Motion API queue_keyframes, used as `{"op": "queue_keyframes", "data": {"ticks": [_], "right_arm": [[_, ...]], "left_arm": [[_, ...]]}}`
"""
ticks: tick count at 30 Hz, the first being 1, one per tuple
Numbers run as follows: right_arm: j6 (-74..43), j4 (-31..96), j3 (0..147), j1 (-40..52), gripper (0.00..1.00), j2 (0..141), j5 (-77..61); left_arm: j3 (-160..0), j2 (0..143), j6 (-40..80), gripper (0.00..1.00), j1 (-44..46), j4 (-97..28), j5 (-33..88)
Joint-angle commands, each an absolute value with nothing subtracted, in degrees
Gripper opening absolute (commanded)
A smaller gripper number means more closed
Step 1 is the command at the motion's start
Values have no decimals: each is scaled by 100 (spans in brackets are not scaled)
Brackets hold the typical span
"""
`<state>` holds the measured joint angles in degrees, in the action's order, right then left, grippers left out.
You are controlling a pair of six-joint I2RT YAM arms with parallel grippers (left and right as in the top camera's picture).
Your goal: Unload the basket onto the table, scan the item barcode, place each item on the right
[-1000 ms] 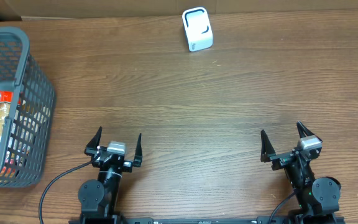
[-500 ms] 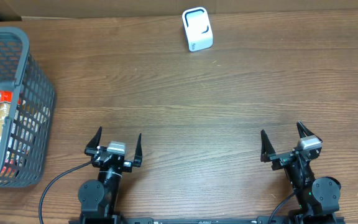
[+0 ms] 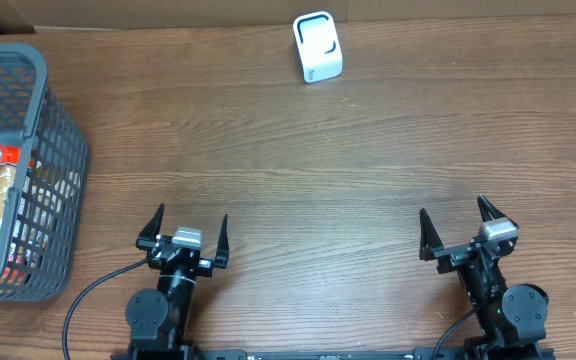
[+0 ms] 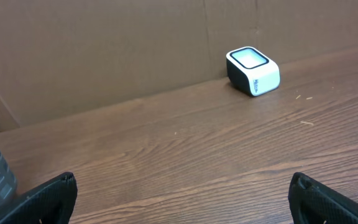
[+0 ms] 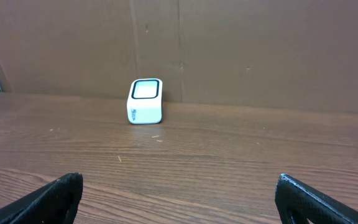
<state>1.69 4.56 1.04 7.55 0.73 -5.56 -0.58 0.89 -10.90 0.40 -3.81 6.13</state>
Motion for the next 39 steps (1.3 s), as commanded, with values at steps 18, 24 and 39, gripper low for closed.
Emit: {"op": "queue_keyframes", "data": {"ticks": [18,24,39], "right_arm": [[148,429,47,775,100,16,-539],[148,427,47,775,100,16,-537],[-8,423,47,775,100,16,-543]], "left_arm": [[-25,21,-1050,100,78,-388,574],[-25,21,-1050,99,78,-388,574],[-27,21,-1055,100,78,-386,578]]}}
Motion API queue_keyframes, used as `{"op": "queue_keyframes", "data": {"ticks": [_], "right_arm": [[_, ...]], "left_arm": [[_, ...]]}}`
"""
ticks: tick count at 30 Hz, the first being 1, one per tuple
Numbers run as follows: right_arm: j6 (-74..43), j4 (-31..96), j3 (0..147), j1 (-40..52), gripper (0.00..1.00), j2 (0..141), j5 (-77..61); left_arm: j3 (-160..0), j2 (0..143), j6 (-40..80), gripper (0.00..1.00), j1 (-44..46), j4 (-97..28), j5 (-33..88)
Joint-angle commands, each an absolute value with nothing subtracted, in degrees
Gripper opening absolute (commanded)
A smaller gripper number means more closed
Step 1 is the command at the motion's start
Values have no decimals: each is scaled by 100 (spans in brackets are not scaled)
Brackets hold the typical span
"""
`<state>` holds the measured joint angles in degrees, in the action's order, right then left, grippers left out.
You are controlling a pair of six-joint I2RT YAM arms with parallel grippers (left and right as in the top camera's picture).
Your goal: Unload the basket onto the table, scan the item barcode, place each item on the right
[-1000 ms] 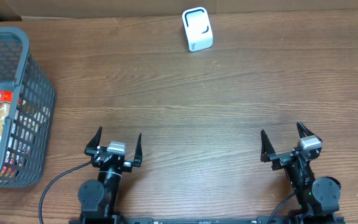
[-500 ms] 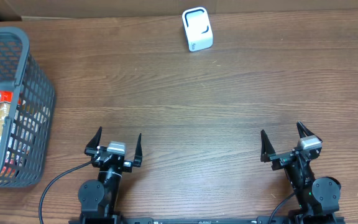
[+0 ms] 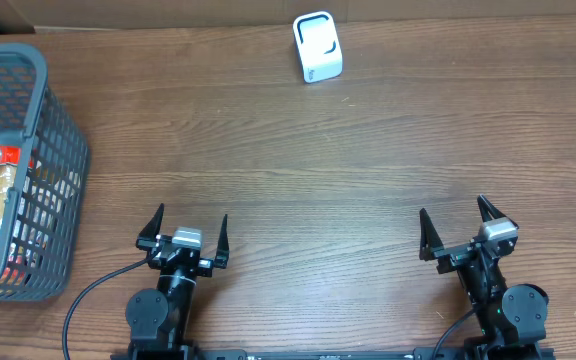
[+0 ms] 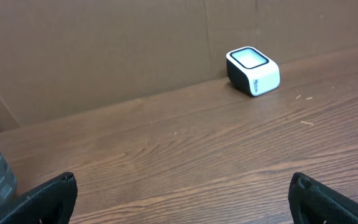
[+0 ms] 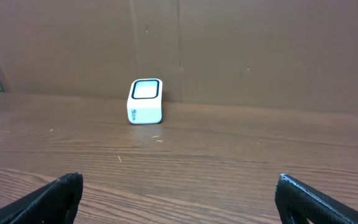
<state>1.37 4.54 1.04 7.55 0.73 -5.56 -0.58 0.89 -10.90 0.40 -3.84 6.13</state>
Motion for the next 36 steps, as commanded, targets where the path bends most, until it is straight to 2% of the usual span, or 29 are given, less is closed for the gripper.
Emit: {"op": "queue_keyframes", "data": {"ticks": [1,11,17,22,29,33,36], "right_arm": [[-5,423,47,775,100,16,-543],[-172,478,84,775,100,16,-541],[-174,617,169,775,100,16,-318],[-174,617,167,775,100,16,-10],[-176,718,167,775,100,16,-5],[-176,718,167,775,100,16,-8],[-174,718,167,775,100,16,-5]], "left_arm": [[-27,21,-1057,100,78,-386,578],[-447,43,-386,100,73,-714,401],[-1643,489,-362,100,71,-1358,-222],[-3026,1420,-360,100,71,-1800,-414],[-6080,3656,-362,100,19,-3267,-580],[-8685,5336,-373,100,-316,-4952,-491],[-10903,6665,-611,100,-794,-6473,165]]}}
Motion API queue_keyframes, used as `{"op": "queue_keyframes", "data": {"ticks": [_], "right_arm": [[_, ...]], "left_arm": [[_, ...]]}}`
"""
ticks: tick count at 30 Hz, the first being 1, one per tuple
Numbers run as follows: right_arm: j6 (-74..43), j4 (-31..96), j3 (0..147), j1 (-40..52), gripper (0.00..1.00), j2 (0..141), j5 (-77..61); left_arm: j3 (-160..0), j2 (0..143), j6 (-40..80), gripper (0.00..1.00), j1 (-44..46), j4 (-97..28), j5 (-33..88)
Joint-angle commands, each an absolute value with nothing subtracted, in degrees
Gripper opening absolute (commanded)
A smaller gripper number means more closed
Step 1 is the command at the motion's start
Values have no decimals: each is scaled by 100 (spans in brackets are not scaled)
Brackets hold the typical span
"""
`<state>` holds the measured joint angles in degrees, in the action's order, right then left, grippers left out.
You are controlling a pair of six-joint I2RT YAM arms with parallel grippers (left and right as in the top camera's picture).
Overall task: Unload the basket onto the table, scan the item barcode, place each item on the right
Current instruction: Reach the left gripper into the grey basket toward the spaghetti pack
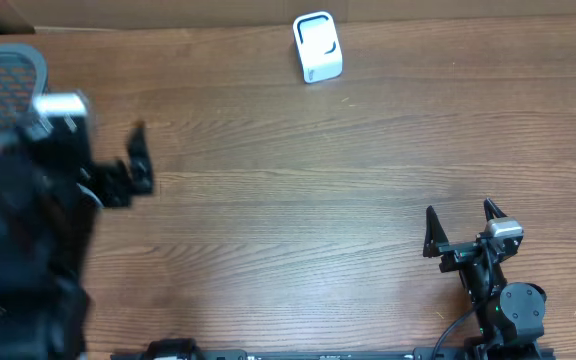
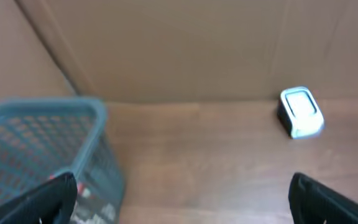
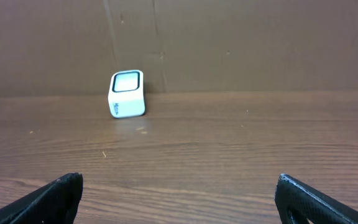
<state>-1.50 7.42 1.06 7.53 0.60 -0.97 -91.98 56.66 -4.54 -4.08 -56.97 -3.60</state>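
The white barcode scanner [image 1: 317, 46] stands at the table's far edge; it also shows as scanner [image 2: 301, 112] and scanner [image 3: 127, 93] in the wrist views. The grey mesh basket [image 1: 8, 60] at the left holds packaged items, mostly hidden under my raised, blurred left arm. My left gripper [image 1: 93, 160] hangs open beside and above the basket [image 2: 42, 124], with nothing between its fingers [image 2: 55, 199]. My right gripper [image 1: 460, 228] rests open and empty near the front right; its fingertips [image 3: 61, 196] frame bare table.
A brown cardboard wall [image 3: 229, 43] closes off the back of the wooden table [image 1: 318, 170]. The basket's wall rises at the table's left edge.
My left arm has left its resting spot at the front and is now raised at the left, by the basket, still open. The right gripper has shifted slightly, so its view of the scanner moved left.
At both earlier moments both arms rested open at the table's front edge, facing the scanner, with nothing moved. By now the left arm stands lifted over by the basket, and the right has barely shifted.
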Motion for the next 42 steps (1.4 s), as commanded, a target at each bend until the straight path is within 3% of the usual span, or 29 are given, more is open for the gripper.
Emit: {"op": "queue_keyframes", "data": {"ticks": [1,4,10,19,24,29,42], "right_arm": [[-174,718,167,775,100,16,-5],[-174,718,167,775,100,16,-5],[-174,718,167,775,100,16,-5],[-174,718,167,775,100,16,-5],[-174,718,167,775,100,16,-5],[-174,718,167,775,100,16,-5],[-174,718,167,775,100,16,-5]], "left_arm": [[-11319,6928,-655,100,-902,-6759,266],[-12267,7762,-663,100,-1114,-7321,316],[-12287,8394,-248,100,-1520,-7522,294],[-12265,8814,1251,97,-4445,-7623,976],[-12003,8954,1376,100,-5393,-7286,775],[-11583,9435,1369,100,-5500,-6584,692],[-11198,10958,-316,99,-5472,-6565,749]]}}
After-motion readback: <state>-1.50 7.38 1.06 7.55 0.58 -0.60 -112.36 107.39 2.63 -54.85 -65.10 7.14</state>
